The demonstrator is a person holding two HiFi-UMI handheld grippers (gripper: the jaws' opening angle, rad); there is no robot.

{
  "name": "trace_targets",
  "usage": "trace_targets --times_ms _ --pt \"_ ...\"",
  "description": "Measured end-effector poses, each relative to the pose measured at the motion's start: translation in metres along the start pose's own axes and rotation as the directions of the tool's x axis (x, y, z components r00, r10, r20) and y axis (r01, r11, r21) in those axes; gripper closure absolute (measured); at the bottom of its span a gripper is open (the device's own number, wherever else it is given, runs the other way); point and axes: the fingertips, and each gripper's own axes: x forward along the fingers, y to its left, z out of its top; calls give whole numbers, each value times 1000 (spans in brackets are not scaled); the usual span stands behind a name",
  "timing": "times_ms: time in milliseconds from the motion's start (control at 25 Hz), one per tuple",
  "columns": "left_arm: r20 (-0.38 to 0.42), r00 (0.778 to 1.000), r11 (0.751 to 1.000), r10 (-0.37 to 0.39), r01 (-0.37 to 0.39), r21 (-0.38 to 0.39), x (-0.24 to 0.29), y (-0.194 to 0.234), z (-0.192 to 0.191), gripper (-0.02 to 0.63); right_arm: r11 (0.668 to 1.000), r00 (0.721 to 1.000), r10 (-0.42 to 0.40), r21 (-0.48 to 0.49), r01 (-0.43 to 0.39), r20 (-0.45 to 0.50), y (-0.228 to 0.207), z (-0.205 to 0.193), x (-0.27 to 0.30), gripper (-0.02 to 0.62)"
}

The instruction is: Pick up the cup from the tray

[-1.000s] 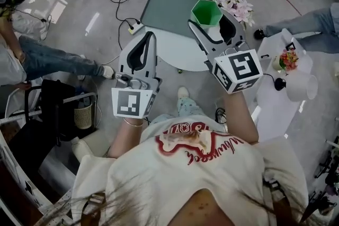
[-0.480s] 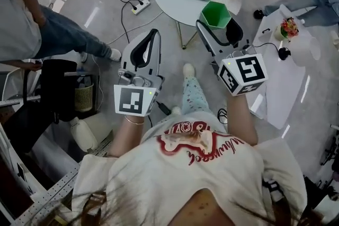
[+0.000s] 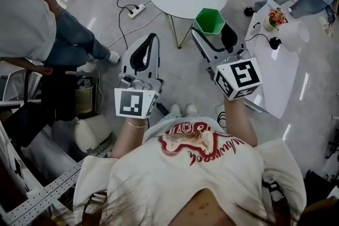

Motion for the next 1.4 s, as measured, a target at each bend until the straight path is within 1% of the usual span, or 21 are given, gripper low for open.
trace_targets --times_ms 240,440,600,960,1400 --pt "21 1000 1000 -2 2 -1 -2 -9 9 592 1000 1000 6 -3 -6 11 1 6 -8 284" --pt "1 1000 1000 -5 5 -15 2 -27 5 592 1000 1000 -1 -6 1 8 -10 3 -22 284" --pt "1 1000 1000 -14 14 -8 5 -39 9 592 1000 1000 -8 -17 8 -5 -14 0 -30 284" --pt "20 1000 1000 -19 19 3 -7 -45 20 592 1000 1000 -15 -25 15 15 -5 5 -43 284" --pt "23 999 1000 -26 26 5 -4 -54 25 592 999 999 -15 -34 16 37 -9 13 -47 284"
